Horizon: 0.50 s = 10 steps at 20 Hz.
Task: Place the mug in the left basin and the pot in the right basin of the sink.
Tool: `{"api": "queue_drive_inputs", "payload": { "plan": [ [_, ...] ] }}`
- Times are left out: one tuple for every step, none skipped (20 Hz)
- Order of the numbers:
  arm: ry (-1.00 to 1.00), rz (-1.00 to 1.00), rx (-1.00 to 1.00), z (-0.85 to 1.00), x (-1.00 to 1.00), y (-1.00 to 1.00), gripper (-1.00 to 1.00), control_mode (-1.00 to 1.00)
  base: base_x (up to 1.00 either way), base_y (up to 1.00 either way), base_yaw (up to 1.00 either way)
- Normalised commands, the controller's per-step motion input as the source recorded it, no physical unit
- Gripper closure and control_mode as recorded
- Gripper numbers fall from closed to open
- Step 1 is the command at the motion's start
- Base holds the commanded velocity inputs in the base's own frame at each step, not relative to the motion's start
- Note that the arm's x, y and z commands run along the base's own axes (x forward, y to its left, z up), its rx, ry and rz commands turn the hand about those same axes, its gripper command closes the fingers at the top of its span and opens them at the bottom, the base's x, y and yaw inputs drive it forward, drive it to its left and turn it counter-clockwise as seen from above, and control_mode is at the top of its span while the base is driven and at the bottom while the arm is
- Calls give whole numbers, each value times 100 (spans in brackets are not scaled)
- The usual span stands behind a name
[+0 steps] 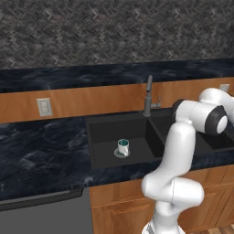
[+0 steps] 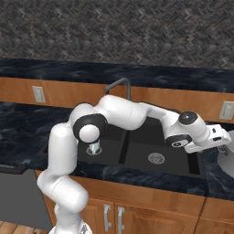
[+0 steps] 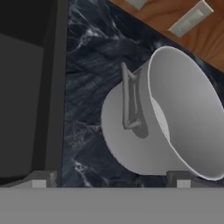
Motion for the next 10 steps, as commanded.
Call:
{"api": "queue_drive_inputs", "payload": {
  "plan": [
    [0,0,0,0,21,0,-100,-100,0,0,0],
    [0,0,0,0,21,0,-100,-100,0,0,0],
    [0,0,0,0,25,0,-100,-100,0,0,0],
    [0,0,0,0,26,0,-100,-100,0,0,0],
    [0,0,0,0,26,0,-100,-100,0,0,0],
    [0,0,0,0,26,0,-100,-100,0,0,0],
    [0,0,0,0,27,0,-100,-100,0,0,0],
    [0,0,0,0,26,0,-100,-100,0,0,0],
    [0,0,0,0,25,0,-100,-100,0,0,0],
    [0,0,0,-1,25,0,-100,-100,0,0,0]
  ]
}}
